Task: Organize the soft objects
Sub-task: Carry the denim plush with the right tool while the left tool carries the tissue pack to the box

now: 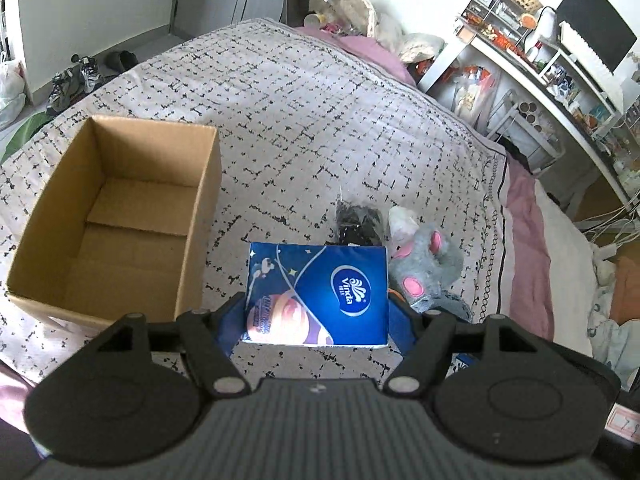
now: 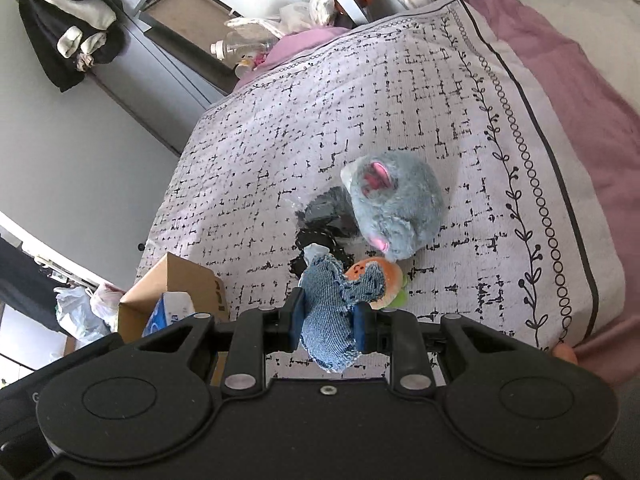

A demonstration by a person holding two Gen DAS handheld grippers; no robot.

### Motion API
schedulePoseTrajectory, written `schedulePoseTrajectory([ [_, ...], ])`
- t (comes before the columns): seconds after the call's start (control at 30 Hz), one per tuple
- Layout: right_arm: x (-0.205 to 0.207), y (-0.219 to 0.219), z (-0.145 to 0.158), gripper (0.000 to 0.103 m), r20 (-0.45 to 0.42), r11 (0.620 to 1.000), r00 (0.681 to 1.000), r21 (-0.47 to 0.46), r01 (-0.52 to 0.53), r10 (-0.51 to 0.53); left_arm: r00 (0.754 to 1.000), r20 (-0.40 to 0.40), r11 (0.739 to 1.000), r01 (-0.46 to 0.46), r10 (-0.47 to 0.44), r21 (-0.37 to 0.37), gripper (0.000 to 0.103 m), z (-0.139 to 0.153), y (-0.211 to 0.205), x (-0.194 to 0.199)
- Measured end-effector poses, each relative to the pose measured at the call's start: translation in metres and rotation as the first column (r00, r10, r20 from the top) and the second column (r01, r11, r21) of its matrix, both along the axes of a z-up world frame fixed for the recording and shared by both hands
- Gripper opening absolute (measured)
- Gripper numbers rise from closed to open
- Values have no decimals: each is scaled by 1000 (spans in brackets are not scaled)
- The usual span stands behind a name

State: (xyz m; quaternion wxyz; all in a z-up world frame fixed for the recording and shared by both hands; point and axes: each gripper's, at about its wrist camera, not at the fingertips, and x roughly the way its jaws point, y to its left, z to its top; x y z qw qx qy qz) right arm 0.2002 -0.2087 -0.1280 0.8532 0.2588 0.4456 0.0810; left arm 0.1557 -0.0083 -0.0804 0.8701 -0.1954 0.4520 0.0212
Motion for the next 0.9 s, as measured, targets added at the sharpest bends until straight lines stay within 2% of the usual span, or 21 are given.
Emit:
schedulePoseTrajectory([
  [0.37,-5,35,27,25,64,998,997,-44,-40,42,999,45,1000,-14,15,-28,71,17,29,-7],
  [0.9,0,102,34,25,92,989,987,-77,-126,133,996,33,995,-82,85,-62,71,8,101,-11],
])
